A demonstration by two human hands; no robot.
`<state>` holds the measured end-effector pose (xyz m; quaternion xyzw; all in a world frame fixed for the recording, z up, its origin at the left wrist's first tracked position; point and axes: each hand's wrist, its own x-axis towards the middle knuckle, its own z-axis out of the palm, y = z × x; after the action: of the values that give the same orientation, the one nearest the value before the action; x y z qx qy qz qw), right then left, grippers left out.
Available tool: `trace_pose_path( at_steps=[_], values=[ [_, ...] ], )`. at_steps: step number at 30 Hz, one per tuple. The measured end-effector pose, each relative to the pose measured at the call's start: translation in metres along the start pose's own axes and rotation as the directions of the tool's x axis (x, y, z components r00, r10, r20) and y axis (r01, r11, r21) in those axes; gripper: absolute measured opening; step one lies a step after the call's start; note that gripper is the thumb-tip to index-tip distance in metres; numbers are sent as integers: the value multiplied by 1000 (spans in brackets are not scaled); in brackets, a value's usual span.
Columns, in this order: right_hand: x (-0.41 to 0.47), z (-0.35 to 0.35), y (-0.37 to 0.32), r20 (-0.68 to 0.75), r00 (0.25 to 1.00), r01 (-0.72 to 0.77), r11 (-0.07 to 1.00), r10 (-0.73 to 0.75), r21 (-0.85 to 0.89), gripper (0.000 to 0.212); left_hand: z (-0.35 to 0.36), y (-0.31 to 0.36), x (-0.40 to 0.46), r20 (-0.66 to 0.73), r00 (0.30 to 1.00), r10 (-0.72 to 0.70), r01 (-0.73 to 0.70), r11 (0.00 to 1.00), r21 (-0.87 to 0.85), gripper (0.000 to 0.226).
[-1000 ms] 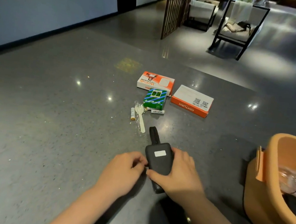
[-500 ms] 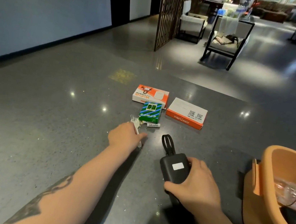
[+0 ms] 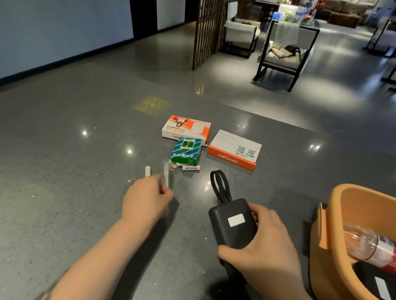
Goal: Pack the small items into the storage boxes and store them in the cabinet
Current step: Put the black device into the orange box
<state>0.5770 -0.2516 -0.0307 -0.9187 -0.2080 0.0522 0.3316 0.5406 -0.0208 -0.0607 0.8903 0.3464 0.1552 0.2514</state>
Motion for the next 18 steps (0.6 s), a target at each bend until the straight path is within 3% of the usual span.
trace_pose_path(
  at_steps=[5, 9, 14, 18],
  values=[
    [-17, -46, -7, -35, 999, 31, 990, -27, 136, 63, -31, 60, -39, -142, 966, 216, -238, 956, -170, 17],
    [-39, -93, 10, -139, 990, 47, 978, -19, 206, 66, -29, 124, -68, -126, 913, 388, -408, 854, -324, 18],
    [-54, -177, 71, -273, 957, 117, 992, -101, 43, 74, 4, 190, -99, -70, 859, 508, -481, 751, -453, 18],
    [-48, -236, 131, -138, 977, 142, 977, -165, -162, 81, 28, 221, -112, -53, 860, 507, -469, 747, -471, 19]
  ],
)
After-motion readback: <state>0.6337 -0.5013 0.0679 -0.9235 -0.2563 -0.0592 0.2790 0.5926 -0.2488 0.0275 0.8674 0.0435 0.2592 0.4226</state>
